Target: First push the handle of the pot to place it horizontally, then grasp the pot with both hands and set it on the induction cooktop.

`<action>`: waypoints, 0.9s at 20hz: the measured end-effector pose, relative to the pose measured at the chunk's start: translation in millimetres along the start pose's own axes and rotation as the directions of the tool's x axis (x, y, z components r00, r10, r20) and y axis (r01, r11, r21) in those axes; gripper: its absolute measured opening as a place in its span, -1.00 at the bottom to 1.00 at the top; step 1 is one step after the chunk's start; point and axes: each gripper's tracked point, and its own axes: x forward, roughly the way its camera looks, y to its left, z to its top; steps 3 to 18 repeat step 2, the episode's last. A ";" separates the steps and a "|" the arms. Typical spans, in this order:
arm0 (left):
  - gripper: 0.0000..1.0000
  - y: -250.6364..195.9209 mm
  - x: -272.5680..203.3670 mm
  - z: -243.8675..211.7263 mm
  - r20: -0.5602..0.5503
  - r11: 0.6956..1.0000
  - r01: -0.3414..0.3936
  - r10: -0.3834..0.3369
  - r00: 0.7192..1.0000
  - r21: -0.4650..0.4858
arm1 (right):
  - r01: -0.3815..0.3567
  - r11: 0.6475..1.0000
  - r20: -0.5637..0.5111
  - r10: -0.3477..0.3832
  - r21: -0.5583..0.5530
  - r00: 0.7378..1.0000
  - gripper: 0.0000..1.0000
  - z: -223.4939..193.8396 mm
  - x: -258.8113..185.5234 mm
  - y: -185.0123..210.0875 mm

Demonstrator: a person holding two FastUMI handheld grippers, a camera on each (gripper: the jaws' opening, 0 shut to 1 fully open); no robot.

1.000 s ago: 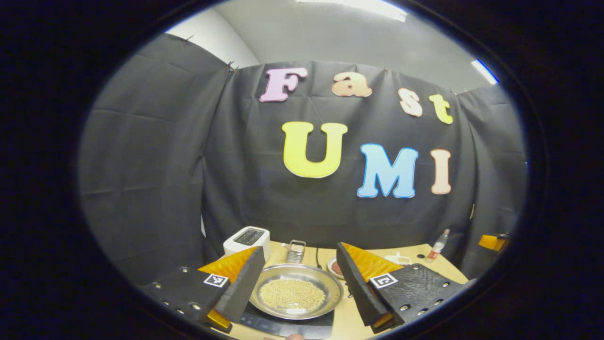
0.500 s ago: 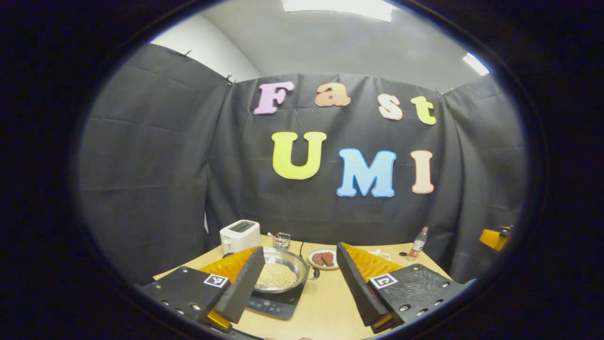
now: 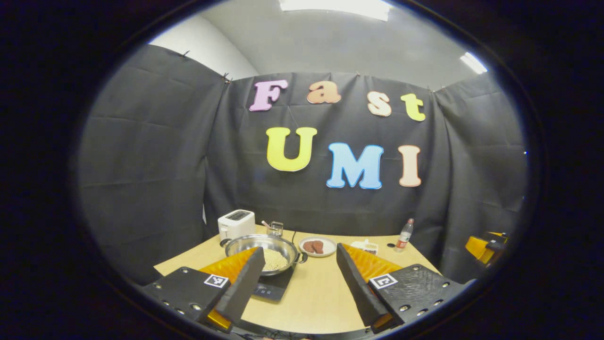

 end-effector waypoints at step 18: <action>0.77 4.1 2.7 -5.4 -0.014 1.000 -0.005 0.005 1.000 0.011 | -0.002 1.000 -0.020 0.002 -0.011 1.000 0.82 -0.7 3.0 6.7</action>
